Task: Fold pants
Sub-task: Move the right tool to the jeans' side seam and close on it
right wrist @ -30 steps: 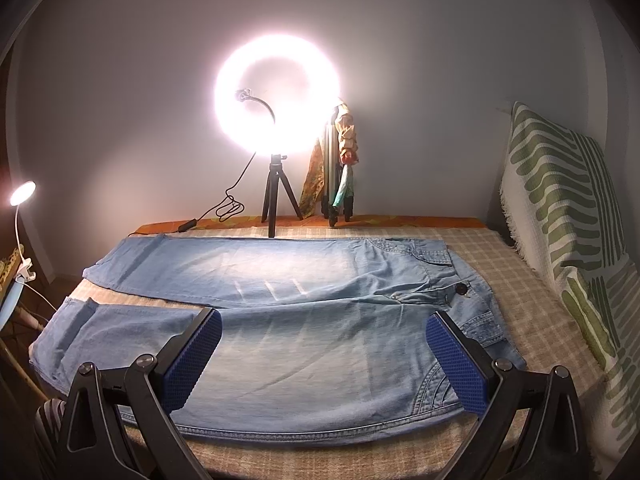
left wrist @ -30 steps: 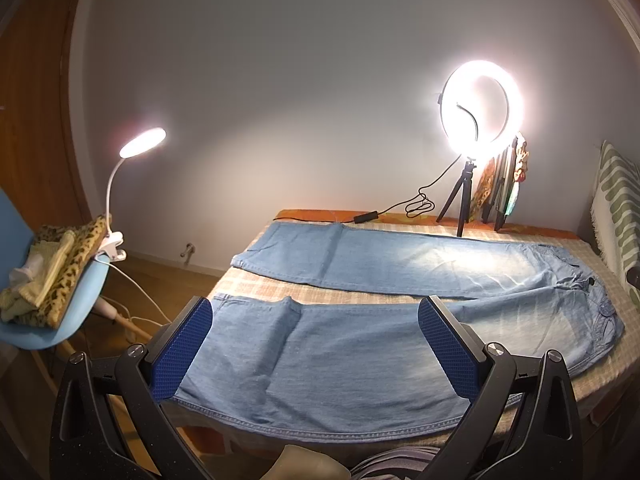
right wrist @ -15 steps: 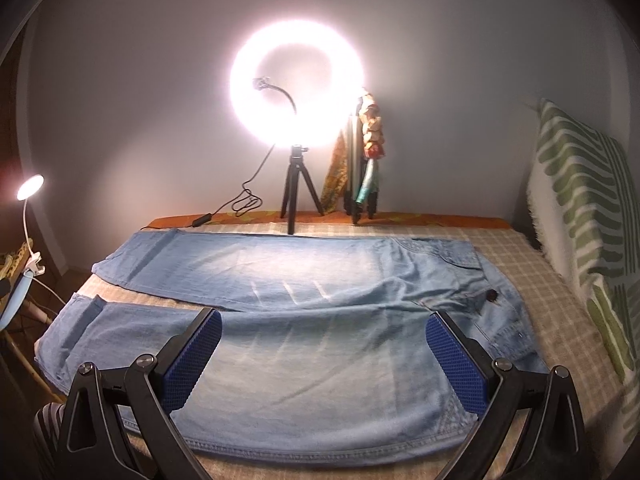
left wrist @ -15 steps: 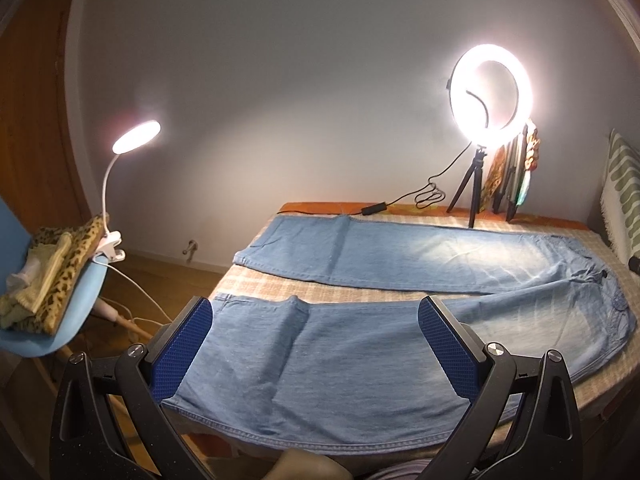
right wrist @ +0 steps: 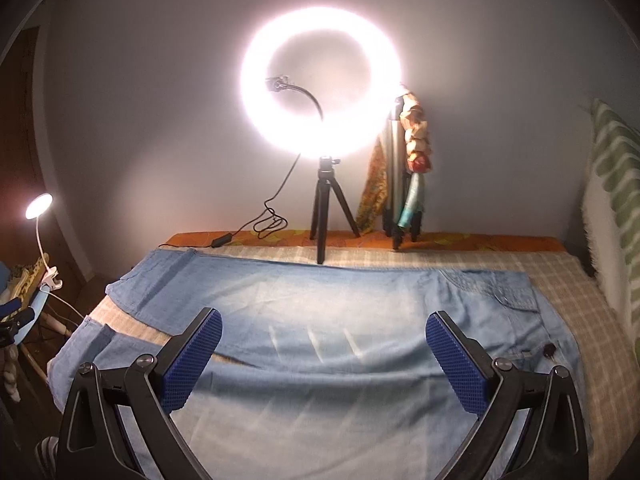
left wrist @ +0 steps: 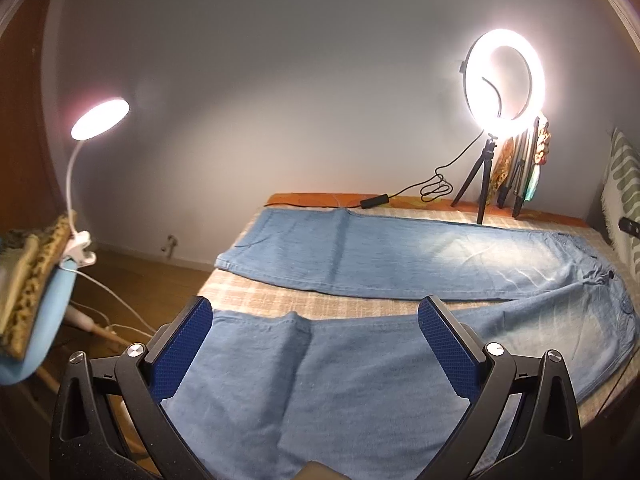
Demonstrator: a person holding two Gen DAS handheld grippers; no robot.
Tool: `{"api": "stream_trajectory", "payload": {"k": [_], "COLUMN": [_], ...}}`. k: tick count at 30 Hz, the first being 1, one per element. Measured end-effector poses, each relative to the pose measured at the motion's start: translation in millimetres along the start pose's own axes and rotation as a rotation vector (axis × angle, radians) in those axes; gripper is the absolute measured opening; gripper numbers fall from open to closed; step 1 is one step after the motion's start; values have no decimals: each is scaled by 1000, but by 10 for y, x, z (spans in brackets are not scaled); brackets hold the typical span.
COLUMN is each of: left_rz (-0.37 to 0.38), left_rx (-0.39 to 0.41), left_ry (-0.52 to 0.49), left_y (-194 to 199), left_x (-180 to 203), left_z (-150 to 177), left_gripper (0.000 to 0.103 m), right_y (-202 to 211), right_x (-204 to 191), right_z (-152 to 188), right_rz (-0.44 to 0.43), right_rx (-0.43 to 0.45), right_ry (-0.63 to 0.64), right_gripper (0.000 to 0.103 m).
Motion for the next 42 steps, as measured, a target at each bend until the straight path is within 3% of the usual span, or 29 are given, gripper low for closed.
{"api": "stream_trajectory", "payload": {"k": [10,21,25,31,42], "left_rz": [5,83,131,185,200], "left_rx": [-57,-137,-178,-237,-323], "left_ry": [-55,-76,-60,-42,-8], "left_y": [-645,-1396,-1654,-1978,-2480], "left_x": [110,303,339,362,405], "left_z": [-204,-337,-336,-288,-157], "left_gripper": [102,99,94,82,81], "right_y": [-1316,-2713,-3126,-3632,-4009], "right_x": [104,-59,-87,-57,20], "right_z": [-442,-452,-396,-342,-278], "right_rz": [-159,-293,-333,-332,-363], "right_rx": [-155,-378,-448,-519,-585], "right_ry": [161,337,350,389,387], "right_gripper": [101,74,64,58,58]}}
Point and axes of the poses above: each gripper's, at about its wrist camera, not at the fingertips, and y roughly against the way its jaws point, x to its right, z to its underside, the point moved 1 cm from there along -y, roughly the way its jaws point, and after that the axes turned 9 degrees about -z, right-handed, at the moved point
